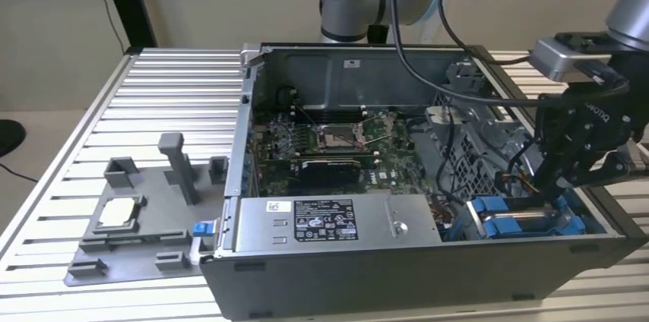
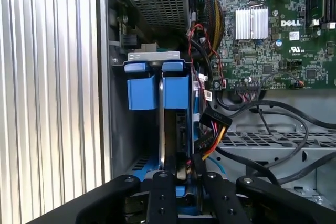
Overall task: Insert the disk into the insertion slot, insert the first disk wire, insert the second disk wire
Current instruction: 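Insert the first disk wire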
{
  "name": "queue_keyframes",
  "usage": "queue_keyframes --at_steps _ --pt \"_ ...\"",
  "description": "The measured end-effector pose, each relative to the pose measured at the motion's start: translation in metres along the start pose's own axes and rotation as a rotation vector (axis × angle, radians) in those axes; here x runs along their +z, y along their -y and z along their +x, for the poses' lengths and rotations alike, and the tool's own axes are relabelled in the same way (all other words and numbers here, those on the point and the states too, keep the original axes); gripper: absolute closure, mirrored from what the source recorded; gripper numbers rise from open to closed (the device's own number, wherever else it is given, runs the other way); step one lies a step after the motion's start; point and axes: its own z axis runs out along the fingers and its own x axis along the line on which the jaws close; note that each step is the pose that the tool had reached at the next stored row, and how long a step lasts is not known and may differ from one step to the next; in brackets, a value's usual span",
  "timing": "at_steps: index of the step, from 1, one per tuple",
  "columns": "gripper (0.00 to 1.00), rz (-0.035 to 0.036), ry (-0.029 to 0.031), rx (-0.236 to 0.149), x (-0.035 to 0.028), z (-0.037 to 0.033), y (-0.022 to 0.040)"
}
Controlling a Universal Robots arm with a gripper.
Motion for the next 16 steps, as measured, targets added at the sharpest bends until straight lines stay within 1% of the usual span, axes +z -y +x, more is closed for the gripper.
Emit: queue_keyframes --at_steps 3,6,8,10,12,14,16 --pt "0.00 0.0000 -0.0002 0.000 -0.0078 -0.0001 -0.0003" --pt "0.00 0.0010 0.0002 0.001 -0.0125 -0.0031 -0.0006" --pt "0.00 0.0038 0.0002 0.001 -0.0146 -0.0064 -0.0007" --pt "0.00 0.0092 0.0008 0.002 -0.0153 -0.0091 -0.0008" --pt "0.00 0.0138 0.0046 0.003 -0.0154 -0.0110 -0.0006" --pt "0.00 0.0159 0.0121 0.003 -0.0157 -0.0125 0.0008" --pt "0.00 0.0167 0.0215 0.002 -0.0157 -0.0138 0.0037"
